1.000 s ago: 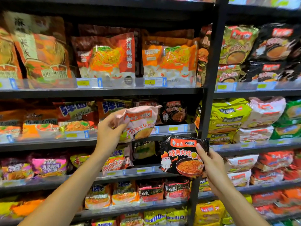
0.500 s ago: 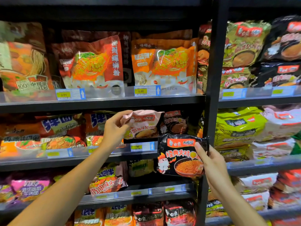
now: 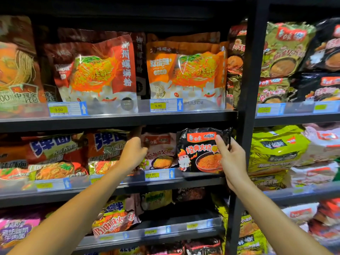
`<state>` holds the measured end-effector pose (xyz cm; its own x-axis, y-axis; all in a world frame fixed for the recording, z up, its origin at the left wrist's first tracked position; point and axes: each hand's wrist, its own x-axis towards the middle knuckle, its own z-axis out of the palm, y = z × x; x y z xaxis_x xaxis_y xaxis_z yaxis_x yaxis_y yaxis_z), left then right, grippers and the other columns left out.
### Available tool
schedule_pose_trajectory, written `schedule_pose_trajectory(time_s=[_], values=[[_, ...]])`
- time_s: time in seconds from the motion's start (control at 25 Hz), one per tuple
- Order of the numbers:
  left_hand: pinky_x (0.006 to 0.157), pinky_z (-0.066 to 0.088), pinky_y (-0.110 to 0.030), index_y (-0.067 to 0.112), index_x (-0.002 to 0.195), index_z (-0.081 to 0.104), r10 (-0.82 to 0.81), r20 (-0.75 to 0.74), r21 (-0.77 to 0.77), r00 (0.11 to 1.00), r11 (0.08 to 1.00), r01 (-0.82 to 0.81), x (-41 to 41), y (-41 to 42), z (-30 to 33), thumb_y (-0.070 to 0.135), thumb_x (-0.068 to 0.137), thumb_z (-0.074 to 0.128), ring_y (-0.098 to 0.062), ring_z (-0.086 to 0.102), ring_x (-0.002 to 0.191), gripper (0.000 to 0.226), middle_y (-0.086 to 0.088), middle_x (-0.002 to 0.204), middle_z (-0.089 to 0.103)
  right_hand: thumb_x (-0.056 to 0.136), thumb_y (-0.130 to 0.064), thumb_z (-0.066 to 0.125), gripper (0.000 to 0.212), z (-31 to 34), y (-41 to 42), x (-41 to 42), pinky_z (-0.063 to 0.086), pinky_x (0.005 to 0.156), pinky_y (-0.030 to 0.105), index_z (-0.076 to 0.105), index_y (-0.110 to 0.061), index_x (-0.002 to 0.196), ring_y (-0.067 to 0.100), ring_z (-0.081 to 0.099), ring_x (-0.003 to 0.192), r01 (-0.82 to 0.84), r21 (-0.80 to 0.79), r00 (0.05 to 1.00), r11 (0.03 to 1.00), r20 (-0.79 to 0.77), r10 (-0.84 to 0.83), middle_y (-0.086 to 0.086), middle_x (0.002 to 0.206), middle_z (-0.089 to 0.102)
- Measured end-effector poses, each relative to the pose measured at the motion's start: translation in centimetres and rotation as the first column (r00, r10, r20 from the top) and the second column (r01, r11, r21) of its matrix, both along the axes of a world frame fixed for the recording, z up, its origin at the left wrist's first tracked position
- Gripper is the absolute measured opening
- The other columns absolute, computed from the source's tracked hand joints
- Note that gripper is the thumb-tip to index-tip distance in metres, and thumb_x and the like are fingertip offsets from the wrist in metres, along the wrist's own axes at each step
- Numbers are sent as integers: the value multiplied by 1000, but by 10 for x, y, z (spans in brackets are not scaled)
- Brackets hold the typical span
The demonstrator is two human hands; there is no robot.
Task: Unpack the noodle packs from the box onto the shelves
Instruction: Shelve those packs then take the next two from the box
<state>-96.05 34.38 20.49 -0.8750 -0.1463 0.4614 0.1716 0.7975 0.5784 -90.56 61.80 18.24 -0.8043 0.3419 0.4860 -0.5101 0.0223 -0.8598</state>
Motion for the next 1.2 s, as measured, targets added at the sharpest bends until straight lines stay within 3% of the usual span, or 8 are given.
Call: schedule_pose_trajectory(time_s=[0.16,0.32,0.4,0.56,0.72,0.88,1.0,1.2], values=[[55,29,-34,13,61,33,34,50,-263,998,965,-19,-4,-5,3,-2,86,52,-29,47,66,35,-3,62,40,99,-32,59,14,21,-7,-29,49,72,14,68,-22,102,0,64,84,57,63,996,996,-69,-52,-7,93,71],[60,34,-35,14,67,40,-79,-24,-362,997,930,65,1,-5,-5,6,90,54,-33,54,75,28,-3,67,47,99,-16,53,9,21,-9,-65,38,58,30,55,-8,96,15,51,71,115,251,970,961,183,-163,5,85,55],[67,39,-35,10,95,60,-166,-64,-412,984,902,126,5,-5,-10,20,95,56,-34,58,85,11,-8,84,59,96,-8,49,9,17,-8,-77,34,53,29,51,-2,104,17,47,64,65,348,883,935,416,-216,12,86,51],[91,33,-39,36,140,45,-267,96,-469,959,838,280,18,0,-27,52,99,45,-27,37,107,44,-1,108,47,90,-3,63,62,13,-7,-73,49,62,27,38,-10,146,17,58,78,145,418,914,897,290,-283,8,112,57],[102,32,-40,39,146,34,-247,141,-523,959,804,284,20,1,-40,71,92,27,-23,28,114,63,8,111,32,88,-21,71,31,4,-11,-59,41,97,37,47,-9,101,31,42,119,210,764,900,610,93,-426,18,125,46],[106,29,-39,38,151,26,-218,160,-607,963,747,270,22,4,-44,77,78,3,-22,25,117,85,4,134,34,90,-54,61,52,-8,-2,-54,21,118,54,55,-14,124,48,17,144,136,967,881,214,-19,-472,19,146,40],[105,30,-38,38,151,25,-229,157,-612,961,741,277,19,5,-45,76,82,3,-22,28,116,82,3,139,35,93,-58,53,51,-2,-3,-57,26,113,50,62,-15,119,44,35,134,93,996,872,7,-78,-483,17,131,55],[103,32,-39,37,151,26,-251,200,-578,947,750,321,19,3,-40,76,85,8,-18,27,107,79,3,135,38,95,-35,59,23,22,-8,-69,46,76,38,58,-12,100,34,62,100,-110,978,923,177,166,-347,8,97,63]])
